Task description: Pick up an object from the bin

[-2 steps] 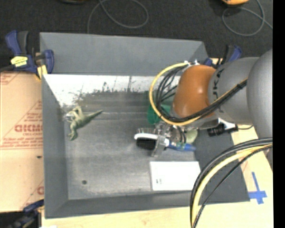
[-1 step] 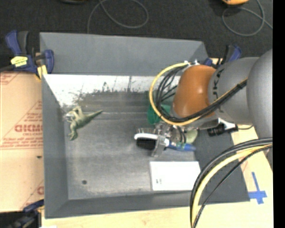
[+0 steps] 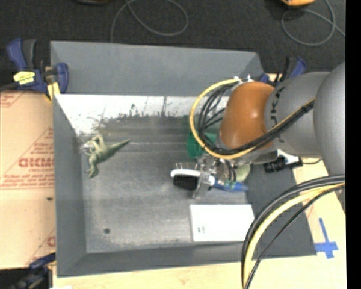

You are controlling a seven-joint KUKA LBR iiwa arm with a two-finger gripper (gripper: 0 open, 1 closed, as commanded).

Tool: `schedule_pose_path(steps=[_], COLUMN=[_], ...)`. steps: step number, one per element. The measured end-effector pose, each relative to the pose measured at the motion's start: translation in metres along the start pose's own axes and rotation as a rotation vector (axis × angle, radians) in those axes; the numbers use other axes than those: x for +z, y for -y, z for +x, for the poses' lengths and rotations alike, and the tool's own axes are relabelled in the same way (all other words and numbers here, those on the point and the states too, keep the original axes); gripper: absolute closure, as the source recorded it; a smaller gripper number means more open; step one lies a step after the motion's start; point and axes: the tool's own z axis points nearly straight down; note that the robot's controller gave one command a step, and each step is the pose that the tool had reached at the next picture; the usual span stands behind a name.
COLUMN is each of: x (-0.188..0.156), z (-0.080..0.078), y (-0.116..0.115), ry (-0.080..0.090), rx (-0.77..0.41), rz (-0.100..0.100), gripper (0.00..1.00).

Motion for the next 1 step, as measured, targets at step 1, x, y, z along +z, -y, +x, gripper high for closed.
schedule_pose_path(steps=[1], x=[-0.0186], z=[0.0027], y=[0.0007], ry=[-0.009], rx=[0.0], rz=[0.002], gripper=[1.0])
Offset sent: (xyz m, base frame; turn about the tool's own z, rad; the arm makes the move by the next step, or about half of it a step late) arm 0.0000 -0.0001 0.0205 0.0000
